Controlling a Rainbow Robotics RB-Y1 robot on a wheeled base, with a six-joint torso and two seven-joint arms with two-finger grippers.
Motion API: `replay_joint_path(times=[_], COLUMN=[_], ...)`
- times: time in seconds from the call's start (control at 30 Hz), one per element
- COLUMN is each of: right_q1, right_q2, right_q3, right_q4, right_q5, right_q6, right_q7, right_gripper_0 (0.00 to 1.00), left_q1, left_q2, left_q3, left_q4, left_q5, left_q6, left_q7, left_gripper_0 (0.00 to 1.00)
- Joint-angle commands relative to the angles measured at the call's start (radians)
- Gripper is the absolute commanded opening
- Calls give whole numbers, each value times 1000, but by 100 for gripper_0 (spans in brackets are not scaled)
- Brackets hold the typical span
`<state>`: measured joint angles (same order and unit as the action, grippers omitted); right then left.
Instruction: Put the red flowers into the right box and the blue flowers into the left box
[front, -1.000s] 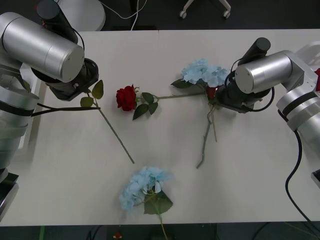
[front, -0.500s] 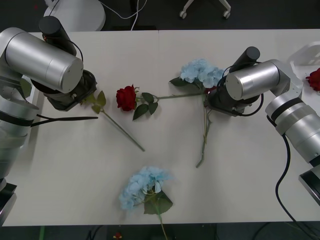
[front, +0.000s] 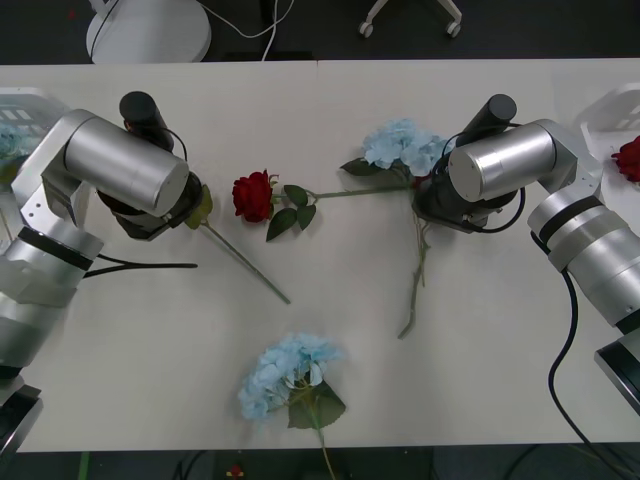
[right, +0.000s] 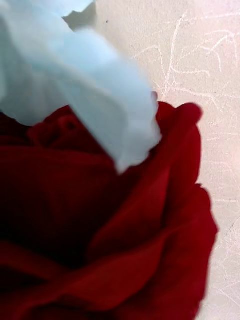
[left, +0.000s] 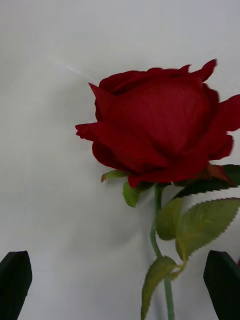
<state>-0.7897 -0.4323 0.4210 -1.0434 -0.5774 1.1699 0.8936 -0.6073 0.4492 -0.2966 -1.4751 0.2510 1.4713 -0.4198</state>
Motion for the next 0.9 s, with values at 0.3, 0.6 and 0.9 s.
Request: replay_joint_path(times=[0.3, 0.6, 0.9], right_q1=[-39, -72, -71], right_q2=[-57, -186, -235], right_q3=[-4, -134, -150], right_q4=[-9, -10, 157], right_q5=[-16, -48, 44], right_q6=[-6, 48, -85], right_q7=[70, 341, 467], right_gripper_0=[0, 0, 0], left_q1=[-183, -201, -178], left_q2=[-83, -90, -90], left_q3=[-52, -82, -119], left_q4=[299, 386, 435], left_q5=[-35, -56, -73], left_q6=[-138, -201, -279], left_q7=[-54, -68, -62], left_gripper_0=[100, 84, 0])
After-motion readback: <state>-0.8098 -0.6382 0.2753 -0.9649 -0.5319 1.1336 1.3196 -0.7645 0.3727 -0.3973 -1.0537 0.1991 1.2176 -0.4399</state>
